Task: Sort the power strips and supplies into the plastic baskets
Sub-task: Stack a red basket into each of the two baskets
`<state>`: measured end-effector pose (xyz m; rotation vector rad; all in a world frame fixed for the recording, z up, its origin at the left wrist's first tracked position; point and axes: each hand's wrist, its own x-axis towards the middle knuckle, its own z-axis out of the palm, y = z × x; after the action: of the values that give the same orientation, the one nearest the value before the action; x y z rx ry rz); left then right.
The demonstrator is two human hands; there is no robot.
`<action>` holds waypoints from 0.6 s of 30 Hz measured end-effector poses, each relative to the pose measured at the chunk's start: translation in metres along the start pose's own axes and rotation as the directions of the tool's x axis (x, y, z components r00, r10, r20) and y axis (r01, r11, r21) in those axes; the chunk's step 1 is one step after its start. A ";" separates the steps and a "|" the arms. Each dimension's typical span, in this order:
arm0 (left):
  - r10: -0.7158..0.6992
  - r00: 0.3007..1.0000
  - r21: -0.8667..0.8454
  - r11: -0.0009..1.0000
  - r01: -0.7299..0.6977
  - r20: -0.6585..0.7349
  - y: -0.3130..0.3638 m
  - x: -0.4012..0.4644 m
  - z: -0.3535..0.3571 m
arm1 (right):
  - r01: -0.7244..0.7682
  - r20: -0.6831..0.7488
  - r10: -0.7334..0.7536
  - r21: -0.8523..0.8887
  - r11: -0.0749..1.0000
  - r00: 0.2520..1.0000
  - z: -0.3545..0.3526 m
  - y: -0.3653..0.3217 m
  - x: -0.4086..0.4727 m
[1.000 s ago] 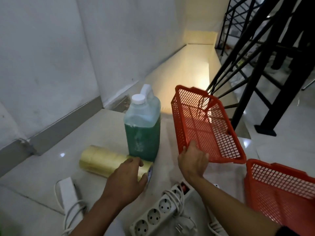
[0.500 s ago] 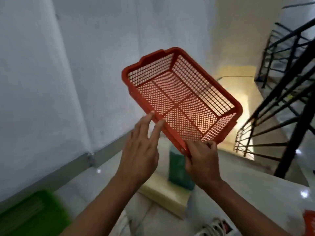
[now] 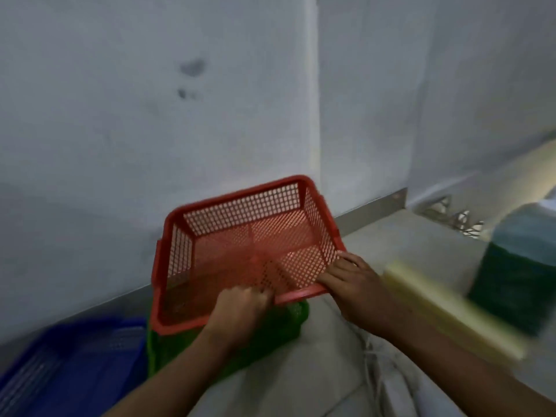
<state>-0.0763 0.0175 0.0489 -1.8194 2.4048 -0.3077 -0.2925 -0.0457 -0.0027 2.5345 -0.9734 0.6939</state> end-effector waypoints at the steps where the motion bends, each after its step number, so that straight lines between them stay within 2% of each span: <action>1: -0.020 0.999 -0.014 1.000 0.020 0.046 -0.007 -0.007 0.009 | 0.005 0.029 -0.005 0.024 1.000 1.000 0.008 -0.010 0.009; 4: -0.089 0.982 -0.027 0.995 0.095 0.170 -0.026 -0.018 0.032 | 0.028 0.079 -0.033 0.059 0.998 0.996 0.028 -0.036 0.025; 10: -0.149 0.970 -0.070 0.984 0.165 0.192 -0.043 -0.015 0.072 | -0.092 0.201 0.076 0.070 0.993 0.977 0.070 -0.055 0.028; 15: -0.171 0.914 -0.058 0.977 0.206 0.368 -0.038 -0.005 0.101 | -0.256 0.512 0.185 0.071 0.964 0.839 0.084 -0.051 0.010; 18: -0.158 0.884 -0.077 0.974 0.212 0.441 -0.032 -0.004 0.112 | -0.271 0.551 0.183 0.081 0.959 0.814 0.087 -0.045 -0.004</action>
<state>-0.0222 0.0024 -0.0529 -1.9247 1.9866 0.2199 -0.2359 -0.0521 -0.0830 2.8487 -1.4773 0.0914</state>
